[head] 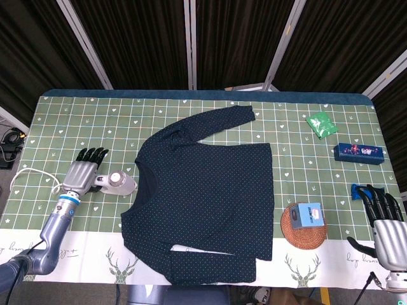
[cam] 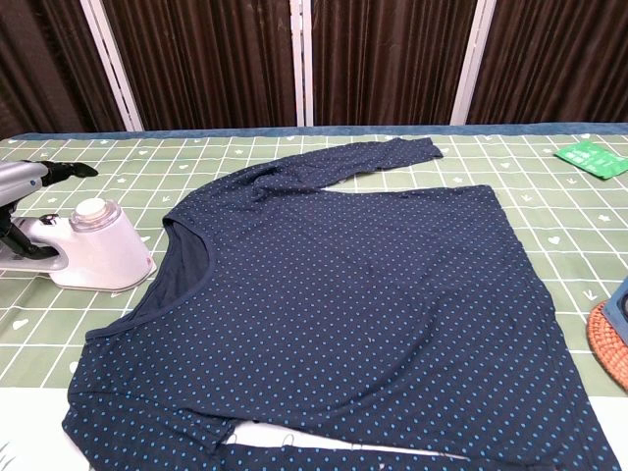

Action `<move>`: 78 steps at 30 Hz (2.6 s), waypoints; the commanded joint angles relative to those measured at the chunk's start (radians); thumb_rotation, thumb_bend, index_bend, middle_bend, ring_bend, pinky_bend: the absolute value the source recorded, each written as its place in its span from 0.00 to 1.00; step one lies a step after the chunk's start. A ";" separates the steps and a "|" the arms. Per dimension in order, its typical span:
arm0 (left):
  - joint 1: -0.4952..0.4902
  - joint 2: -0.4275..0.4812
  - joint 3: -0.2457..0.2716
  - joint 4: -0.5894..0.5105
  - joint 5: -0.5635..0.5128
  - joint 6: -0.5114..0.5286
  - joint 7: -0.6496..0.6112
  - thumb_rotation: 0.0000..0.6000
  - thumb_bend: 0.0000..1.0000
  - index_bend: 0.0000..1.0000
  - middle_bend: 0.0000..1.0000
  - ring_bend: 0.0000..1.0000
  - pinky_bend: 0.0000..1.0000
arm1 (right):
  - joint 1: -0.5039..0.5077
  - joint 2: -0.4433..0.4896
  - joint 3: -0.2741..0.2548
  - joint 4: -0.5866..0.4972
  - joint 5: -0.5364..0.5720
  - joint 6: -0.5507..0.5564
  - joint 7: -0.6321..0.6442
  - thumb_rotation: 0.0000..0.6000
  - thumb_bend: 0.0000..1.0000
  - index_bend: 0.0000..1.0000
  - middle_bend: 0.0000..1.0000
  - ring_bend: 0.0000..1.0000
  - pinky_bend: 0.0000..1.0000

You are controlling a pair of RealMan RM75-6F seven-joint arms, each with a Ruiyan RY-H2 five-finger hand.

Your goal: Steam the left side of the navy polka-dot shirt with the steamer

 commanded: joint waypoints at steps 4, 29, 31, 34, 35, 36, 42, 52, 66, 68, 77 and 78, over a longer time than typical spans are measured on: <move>-0.014 -0.013 0.004 0.039 0.009 0.014 0.018 1.00 0.36 0.38 0.46 0.41 0.41 | 0.002 0.001 -0.001 0.001 0.001 -0.004 0.000 1.00 0.00 0.00 0.00 0.00 0.00; -0.055 0.021 0.000 -0.005 0.163 0.095 -0.277 1.00 0.61 0.89 0.81 0.76 1.00 | 0.005 -0.001 -0.004 -0.008 0.006 -0.008 -0.016 1.00 0.00 0.00 0.00 0.00 0.00; -0.074 0.018 -0.016 -0.037 0.157 0.081 -0.286 1.00 0.61 0.89 0.81 0.76 1.00 | 0.005 0.000 -0.001 -0.008 0.011 -0.008 -0.015 1.00 0.00 0.00 0.00 0.00 0.00; -0.115 0.015 -0.048 -0.085 0.121 0.032 -0.281 1.00 0.62 0.89 0.81 0.76 1.00 | 0.007 0.002 0.003 -0.008 0.023 -0.012 -0.011 1.00 0.00 0.00 0.00 0.00 0.00; -0.128 0.010 -0.053 -0.089 0.114 0.023 -0.263 1.00 0.62 0.89 0.81 0.76 1.00 | 0.007 0.002 0.004 -0.007 0.026 -0.014 -0.010 1.00 0.00 0.00 0.00 0.00 0.00; -0.139 0.002 -0.058 -0.092 0.104 0.011 -0.248 1.00 0.62 0.89 0.81 0.76 1.00 | 0.008 0.003 0.005 -0.006 0.031 -0.016 -0.007 1.00 0.00 0.00 0.00 0.00 0.00; -0.214 -0.077 -0.078 -0.068 0.040 -0.058 -0.175 1.00 0.62 0.89 0.81 0.76 1.00 | 0.011 0.008 0.020 0.004 0.069 -0.027 0.015 1.00 0.00 0.00 0.00 0.00 0.00; -0.291 -0.205 -0.081 0.028 -0.014 -0.106 -0.104 1.00 0.62 0.89 0.81 0.76 1.00 | 0.009 0.020 0.030 0.014 0.092 -0.030 0.051 1.00 0.00 0.00 0.00 0.00 0.00; -0.302 -0.277 -0.050 0.084 -0.002 -0.079 -0.094 1.00 0.62 0.89 0.81 0.76 1.00 | 0.004 0.033 0.033 0.021 0.094 -0.023 0.092 1.00 0.00 0.00 0.00 0.00 0.00; -0.300 -0.279 -0.043 0.082 0.008 -0.074 -0.099 1.00 0.62 0.89 0.81 0.76 1.00 | 0.003 0.034 0.034 0.020 0.093 -0.021 0.094 1.00 0.00 0.00 0.00 0.00 0.00; -0.298 -0.298 -0.015 0.074 0.031 -0.073 -0.104 1.00 0.62 0.89 0.81 0.76 1.00 | 0.001 0.036 0.033 0.019 0.091 -0.019 0.097 1.00 0.00 0.00 0.00 0.00 0.00; -0.299 -0.301 -0.013 0.072 0.034 -0.073 -0.104 1.00 0.61 0.89 0.81 0.76 1.00 | 0.001 0.036 0.033 0.019 0.091 -0.019 0.098 1.00 0.00 0.00 0.00 0.00 0.00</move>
